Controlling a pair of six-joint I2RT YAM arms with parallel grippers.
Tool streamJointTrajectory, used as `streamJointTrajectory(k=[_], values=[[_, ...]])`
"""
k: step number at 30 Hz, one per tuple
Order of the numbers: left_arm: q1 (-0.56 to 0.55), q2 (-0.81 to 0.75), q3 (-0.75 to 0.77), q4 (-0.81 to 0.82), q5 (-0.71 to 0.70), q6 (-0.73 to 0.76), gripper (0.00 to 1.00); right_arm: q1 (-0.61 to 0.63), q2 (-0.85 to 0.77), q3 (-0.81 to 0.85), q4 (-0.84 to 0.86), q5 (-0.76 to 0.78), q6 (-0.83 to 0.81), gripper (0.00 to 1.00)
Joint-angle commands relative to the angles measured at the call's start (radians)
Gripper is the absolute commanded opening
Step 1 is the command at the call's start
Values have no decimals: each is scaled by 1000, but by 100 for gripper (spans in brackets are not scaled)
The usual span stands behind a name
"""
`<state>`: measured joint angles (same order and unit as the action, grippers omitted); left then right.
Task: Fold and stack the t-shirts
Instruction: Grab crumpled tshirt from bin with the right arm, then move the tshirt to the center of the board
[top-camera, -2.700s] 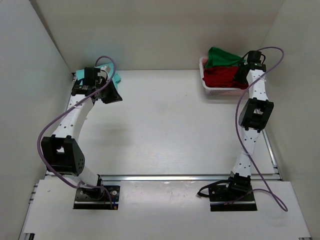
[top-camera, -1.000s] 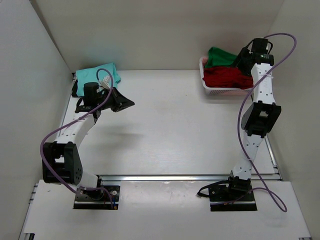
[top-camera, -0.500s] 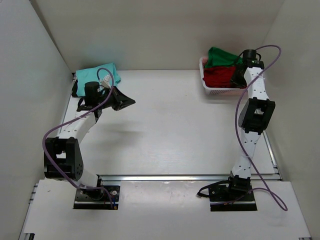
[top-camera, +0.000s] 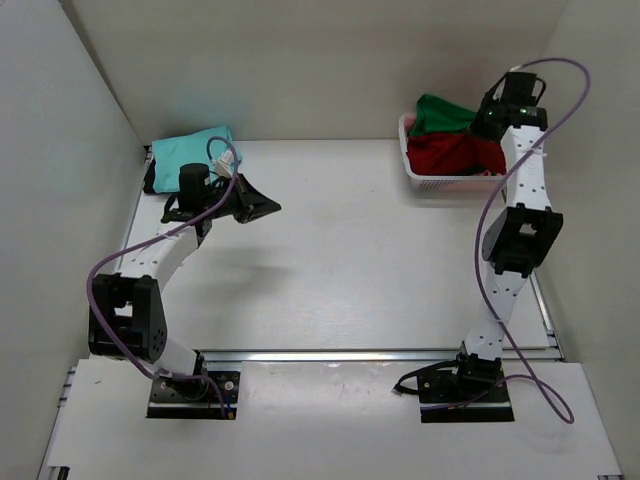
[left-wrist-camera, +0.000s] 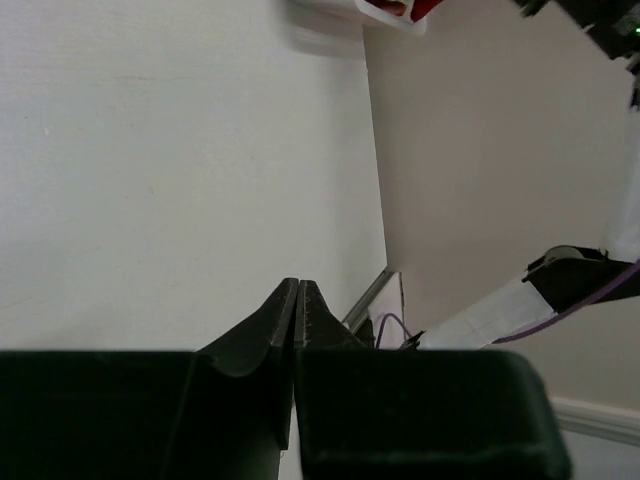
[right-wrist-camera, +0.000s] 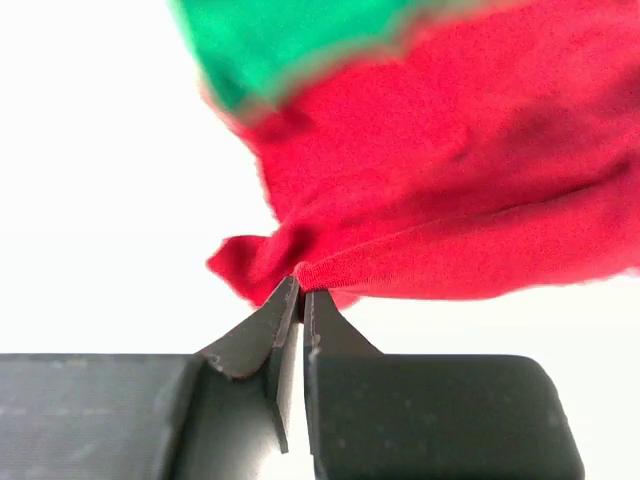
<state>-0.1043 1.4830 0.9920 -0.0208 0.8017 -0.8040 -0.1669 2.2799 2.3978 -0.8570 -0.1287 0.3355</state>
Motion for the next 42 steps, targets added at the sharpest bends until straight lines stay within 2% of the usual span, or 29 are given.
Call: streamJointTrajectory(k=[1,3,4,8,12,13,14,15,17,18,20,22,23,25,27,29,30,32,35,37,38,40,41,42], values=[[-29,-43,-7,74,36,-33,14,-5,-304,-17,325,-190,68,0],[-55,-61,-18,94,48,-49,13,-17,-440,-76,462,-296,106,0],[-76,-81,-27,93,44,-46,11,9,-553,-112,613,-386,111,0],[-126,-133,-1,88,48,-11,12,70,-666,-97,745,-436,190,0],[-123,-202,60,-5,7,35,18,81,-778,-167,744,-476,244,0],[-106,-211,63,-22,-2,35,30,83,-813,-208,740,-482,249,0],[-97,-245,69,-49,-13,40,32,87,-827,-256,736,-505,252,0],[-98,-266,74,-66,-28,51,26,105,-855,-273,718,-506,247,0],[-80,-302,82,-106,-48,66,25,161,-876,-339,675,-499,235,1],[-78,-326,92,-126,-65,77,20,188,-876,-366,641,-511,231,0],[-61,-358,109,-200,-103,95,11,303,-852,-400,548,-476,179,0],[-51,-377,122,-260,-139,124,2,367,-800,-428,456,-407,119,0],[-48,-394,125,-266,-141,127,1,388,-746,-448,434,-413,94,0],[-38,-417,97,-255,-147,97,0,406,-638,-418,321,-430,76,0],[-9,-463,50,-202,-125,46,1,426,-510,-283,209,-392,18,0],[6,-483,-10,-179,-118,20,10,454,-349,-138,7,-258,-19,2],[5,-498,-24,-171,-116,14,14,454,-323,-76,-25,-186,-42,8],[3,-510,-62,-168,-110,17,21,431,-289,-86,-106,-106,-32,31],[-11,-507,-81,-205,-113,64,27,383,-426,-358,-36,-89,-42,39],[-53,-466,-76,-220,-127,115,26,350,-560,-695,71,-81,-23,39],[-69,-448,-70,-228,-128,129,27,313,-651,-774,120,-95,-24,41],[-115,-348,-30,-231,-112,173,50,248,-773,-1012,165,-113,-19,41],[-129,-298,2,-226,-116,190,66,236,-787,-1057,162,-114,-33,42],[-147,-265,28,-206,-99,184,60,218,-830,-1139,167,-98,-50,43]])
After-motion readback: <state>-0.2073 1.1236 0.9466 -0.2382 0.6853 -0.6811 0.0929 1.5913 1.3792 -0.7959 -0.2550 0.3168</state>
